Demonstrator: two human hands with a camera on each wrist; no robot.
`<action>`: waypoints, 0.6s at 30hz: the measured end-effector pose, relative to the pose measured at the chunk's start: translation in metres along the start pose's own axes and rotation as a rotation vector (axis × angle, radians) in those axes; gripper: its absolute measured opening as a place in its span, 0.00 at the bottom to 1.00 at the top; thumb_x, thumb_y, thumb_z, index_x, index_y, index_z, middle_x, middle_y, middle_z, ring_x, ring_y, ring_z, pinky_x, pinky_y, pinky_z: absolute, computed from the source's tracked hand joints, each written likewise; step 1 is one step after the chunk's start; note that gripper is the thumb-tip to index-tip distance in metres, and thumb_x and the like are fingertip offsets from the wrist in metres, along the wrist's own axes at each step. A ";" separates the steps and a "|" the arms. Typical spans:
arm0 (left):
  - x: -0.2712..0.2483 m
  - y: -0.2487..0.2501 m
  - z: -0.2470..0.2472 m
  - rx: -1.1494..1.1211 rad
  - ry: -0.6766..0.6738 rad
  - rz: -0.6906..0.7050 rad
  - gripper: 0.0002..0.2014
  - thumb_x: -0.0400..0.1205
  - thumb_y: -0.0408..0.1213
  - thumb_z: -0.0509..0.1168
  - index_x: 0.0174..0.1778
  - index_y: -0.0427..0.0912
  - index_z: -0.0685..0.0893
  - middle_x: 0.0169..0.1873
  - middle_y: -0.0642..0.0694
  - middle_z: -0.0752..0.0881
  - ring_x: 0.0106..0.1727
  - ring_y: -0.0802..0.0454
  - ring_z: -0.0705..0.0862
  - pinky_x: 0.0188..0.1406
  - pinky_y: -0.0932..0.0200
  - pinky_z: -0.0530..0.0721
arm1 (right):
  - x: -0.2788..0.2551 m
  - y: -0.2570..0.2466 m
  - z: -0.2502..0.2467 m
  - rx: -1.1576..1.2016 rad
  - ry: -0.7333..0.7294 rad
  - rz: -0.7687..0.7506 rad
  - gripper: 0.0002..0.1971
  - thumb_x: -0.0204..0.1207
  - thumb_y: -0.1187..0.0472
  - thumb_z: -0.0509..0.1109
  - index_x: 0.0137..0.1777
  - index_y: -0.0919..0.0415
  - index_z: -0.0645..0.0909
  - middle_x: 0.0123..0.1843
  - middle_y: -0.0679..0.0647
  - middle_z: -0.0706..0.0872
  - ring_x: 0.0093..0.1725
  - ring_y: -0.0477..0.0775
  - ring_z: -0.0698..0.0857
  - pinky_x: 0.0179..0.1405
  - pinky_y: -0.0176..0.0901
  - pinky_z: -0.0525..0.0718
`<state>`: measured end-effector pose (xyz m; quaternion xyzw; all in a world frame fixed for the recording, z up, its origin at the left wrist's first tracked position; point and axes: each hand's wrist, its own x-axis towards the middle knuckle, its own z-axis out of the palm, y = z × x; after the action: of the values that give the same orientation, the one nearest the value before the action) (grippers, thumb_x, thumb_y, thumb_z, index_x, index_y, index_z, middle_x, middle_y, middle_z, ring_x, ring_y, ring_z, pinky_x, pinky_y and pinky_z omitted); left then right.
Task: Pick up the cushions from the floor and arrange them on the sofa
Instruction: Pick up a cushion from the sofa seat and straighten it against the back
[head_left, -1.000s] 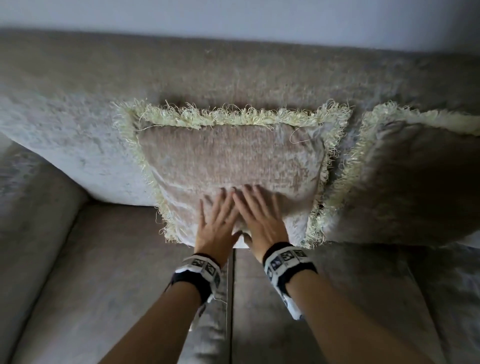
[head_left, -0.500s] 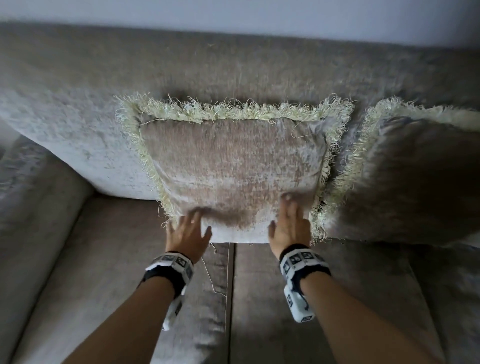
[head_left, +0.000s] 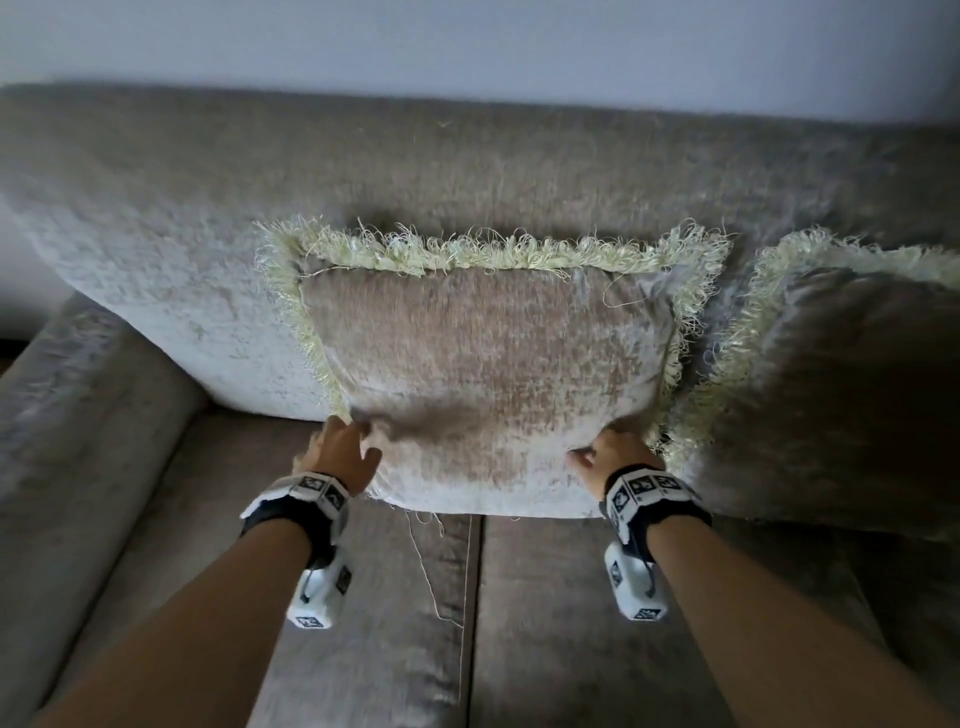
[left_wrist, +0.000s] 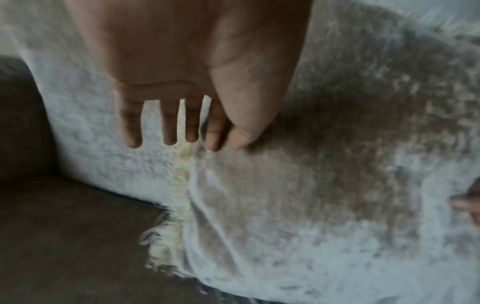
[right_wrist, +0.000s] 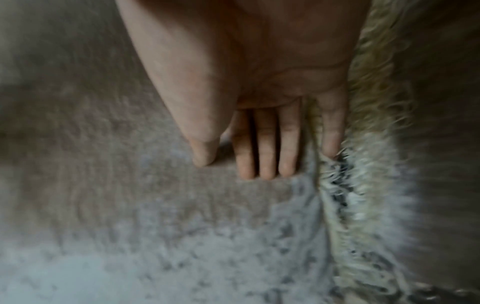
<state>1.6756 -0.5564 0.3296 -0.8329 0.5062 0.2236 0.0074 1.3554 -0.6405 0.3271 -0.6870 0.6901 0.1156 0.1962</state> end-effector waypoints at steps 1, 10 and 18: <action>-0.001 -0.006 -0.005 0.039 0.017 -0.019 0.16 0.80 0.47 0.63 0.62 0.47 0.80 0.66 0.45 0.74 0.66 0.43 0.77 0.65 0.39 0.76 | -0.003 0.008 -0.001 -0.029 0.050 0.014 0.19 0.79 0.41 0.62 0.40 0.57 0.80 0.33 0.50 0.82 0.34 0.55 0.83 0.39 0.43 0.83; -0.022 0.083 -0.053 -0.075 -0.099 0.529 0.06 0.83 0.41 0.62 0.51 0.46 0.83 0.49 0.51 0.86 0.45 0.52 0.84 0.49 0.56 0.83 | -0.033 -0.049 -0.069 -0.015 0.133 -0.552 0.11 0.83 0.48 0.61 0.51 0.55 0.78 0.41 0.49 0.86 0.36 0.49 0.87 0.32 0.42 0.87; -0.007 0.103 -0.102 -0.151 0.179 0.367 0.13 0.81 0.38 0.60 0.61 0.45 0.72 0.45 0.49 0.86 0.45 0.48 0.84 0.53 0.46 0.83 | -0.011 -0.042 -0.115 0.361 0.192 -0.234 0.11 0.80 0.63 0.64 0.60 0.57 0.69 0.36 0.51 0.83 0.31 0.51 0.86 0.26 0.42 0.84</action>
<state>1.6230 -0.6253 0.4463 -0.7415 0.6299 0.1835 -0.1408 1.3839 -0.6810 0.4401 -0.7238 0.6309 -0.0991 0.2613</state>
